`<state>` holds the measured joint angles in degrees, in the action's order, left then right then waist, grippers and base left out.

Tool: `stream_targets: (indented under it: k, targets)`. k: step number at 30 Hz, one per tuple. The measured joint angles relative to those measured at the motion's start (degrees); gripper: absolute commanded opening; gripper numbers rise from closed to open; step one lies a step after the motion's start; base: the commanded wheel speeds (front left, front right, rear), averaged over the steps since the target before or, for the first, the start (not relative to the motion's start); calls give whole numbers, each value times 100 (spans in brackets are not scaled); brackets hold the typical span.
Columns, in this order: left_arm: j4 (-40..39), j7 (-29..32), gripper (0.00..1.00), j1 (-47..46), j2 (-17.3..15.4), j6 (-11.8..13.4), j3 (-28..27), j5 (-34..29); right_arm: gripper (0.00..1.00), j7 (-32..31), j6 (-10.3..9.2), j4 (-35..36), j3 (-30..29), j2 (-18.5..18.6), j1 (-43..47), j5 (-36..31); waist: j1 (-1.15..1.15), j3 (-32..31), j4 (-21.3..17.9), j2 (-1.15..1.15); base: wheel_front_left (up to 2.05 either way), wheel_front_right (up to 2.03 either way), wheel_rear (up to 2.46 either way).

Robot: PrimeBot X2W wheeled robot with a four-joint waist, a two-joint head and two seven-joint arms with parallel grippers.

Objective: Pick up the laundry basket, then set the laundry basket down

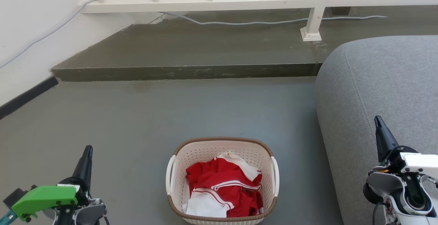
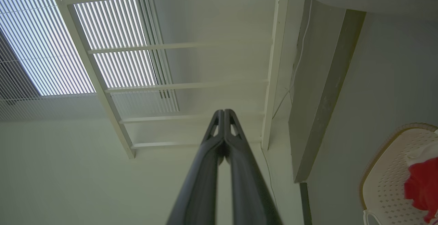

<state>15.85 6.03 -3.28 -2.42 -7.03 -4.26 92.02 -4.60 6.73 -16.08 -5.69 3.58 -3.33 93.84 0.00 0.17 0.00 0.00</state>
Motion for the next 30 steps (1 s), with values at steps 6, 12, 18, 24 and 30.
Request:
stream_targets:
  k: [6, 12, 18, 24, 30]
  targets:
    - [-1, 0, 0, 0, 0, 0, 0, 1, 0, -1, -1, 1, -3, 0, 0, 0, 0, 0, 0, 0, 0, 0, 0]
    - [-1, 0, 0, 0, 0, 0, -1, 1, 0, -1, 0, 1, -5, 0, 0, 0, 0, 0, 0, 0, 0, 0, 0]
    - [-1, 0, 0, 0, 0, 0, -1, 1, 0, -1, 0, 1, -8, -1, 0, 0, 0, 0, 0, 0, 0, 0, 0]
    - [-1, 0, 0, 0, 0, 0, -1, 0, 0, -5, 0, 2, -10, -2, 0, -1, 0, 0, 0, 0, 0, 0, 0]
    - [-1, 0, 0, 0, 0, 0, -1, 1, 0, -5, 0, 2, -14, -3, 0, -1, 0, 0, 0, 0, 0, 0, 0]
